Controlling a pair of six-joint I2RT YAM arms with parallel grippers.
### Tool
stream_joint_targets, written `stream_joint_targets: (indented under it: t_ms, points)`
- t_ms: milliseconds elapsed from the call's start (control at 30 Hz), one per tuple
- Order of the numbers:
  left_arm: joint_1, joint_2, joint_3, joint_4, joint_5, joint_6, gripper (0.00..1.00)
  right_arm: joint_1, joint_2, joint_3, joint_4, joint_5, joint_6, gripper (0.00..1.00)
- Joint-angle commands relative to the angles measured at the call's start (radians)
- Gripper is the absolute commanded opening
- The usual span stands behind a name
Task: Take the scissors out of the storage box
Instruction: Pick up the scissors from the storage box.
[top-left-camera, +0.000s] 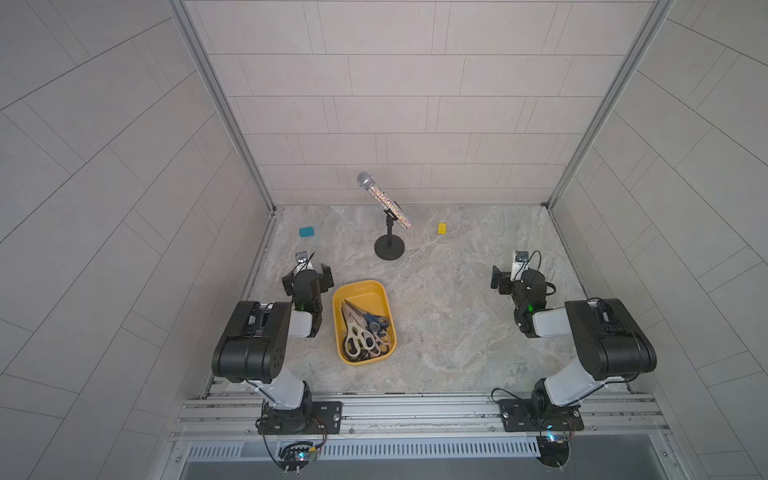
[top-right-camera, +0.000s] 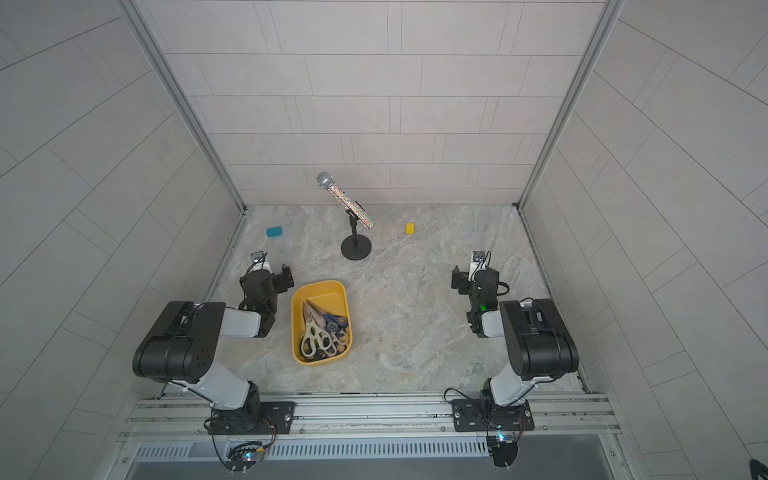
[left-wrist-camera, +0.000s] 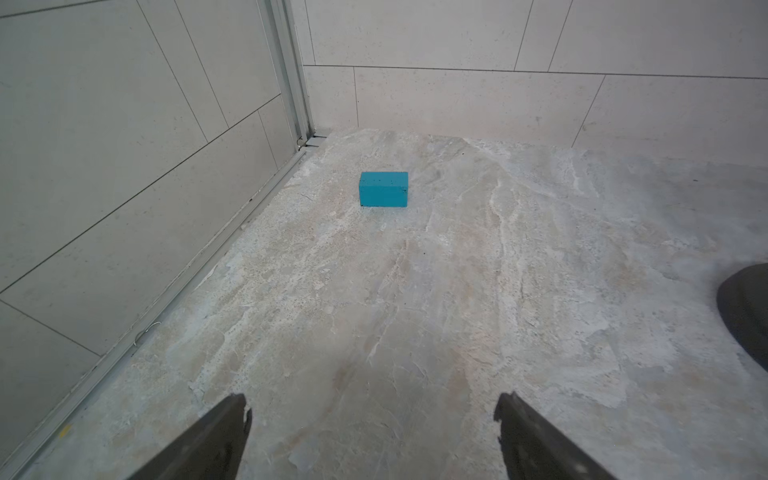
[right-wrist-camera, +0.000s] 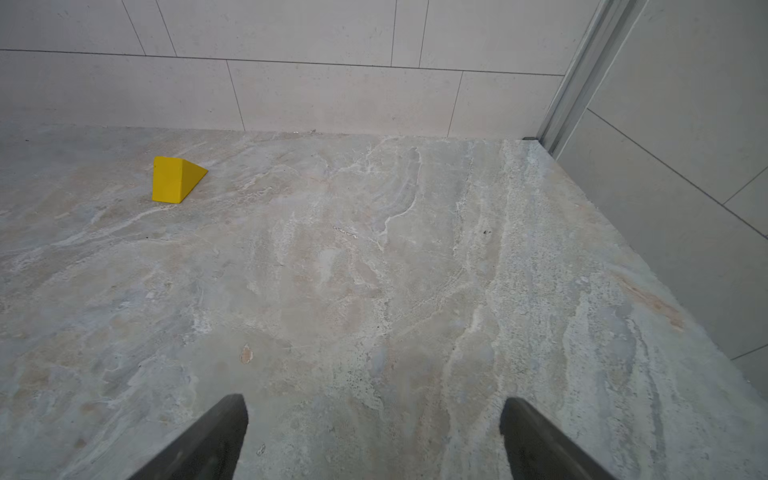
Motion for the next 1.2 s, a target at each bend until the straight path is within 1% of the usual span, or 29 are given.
stream_joint_targets:
  t_ms: [0, 700, 867, 967, 1067, 1167]
  points:
    - [0.005, -0.026, -0.011, -0.016, 0.011, 0.011, 1.00, -0.006, -0.030, -0.011, -0.022, -0.016, -0.012, 1.00]
    - [0.001, -0.028, -0.018, -0.001, 0.006, 0.016, 1.00, -0.006, -0.030, -0.010, -0.025, -0.017, -0.011, 1.00]
    - [0.001, -0.042, -0.036, 0.019, 0.019, 0.015, 1.00, -0.005, -0.033, -0.017, -0.012, -0.007, -0.013, 1.00]
    - [0.001, -0.056, -0.052, 0.042, -0.002, 0.013, 1.00, -0.004, -0.085, -0.054, 0.018, 0.067, 0.009, 1.00]
    - [-0.001, -0.158, -0.064, -0.030, -0.051, -0.005, 1.00, 0.011, -0.188, -0.098, 0.008, 0.146, 0.014, 1.00]
    - [-0.002, -0.290, -0.055, -0.161, -0.077, -0.016, 1.00, 0.021, -0.343, -0.077, -0.177, 0.169, 0.038, 1.00]
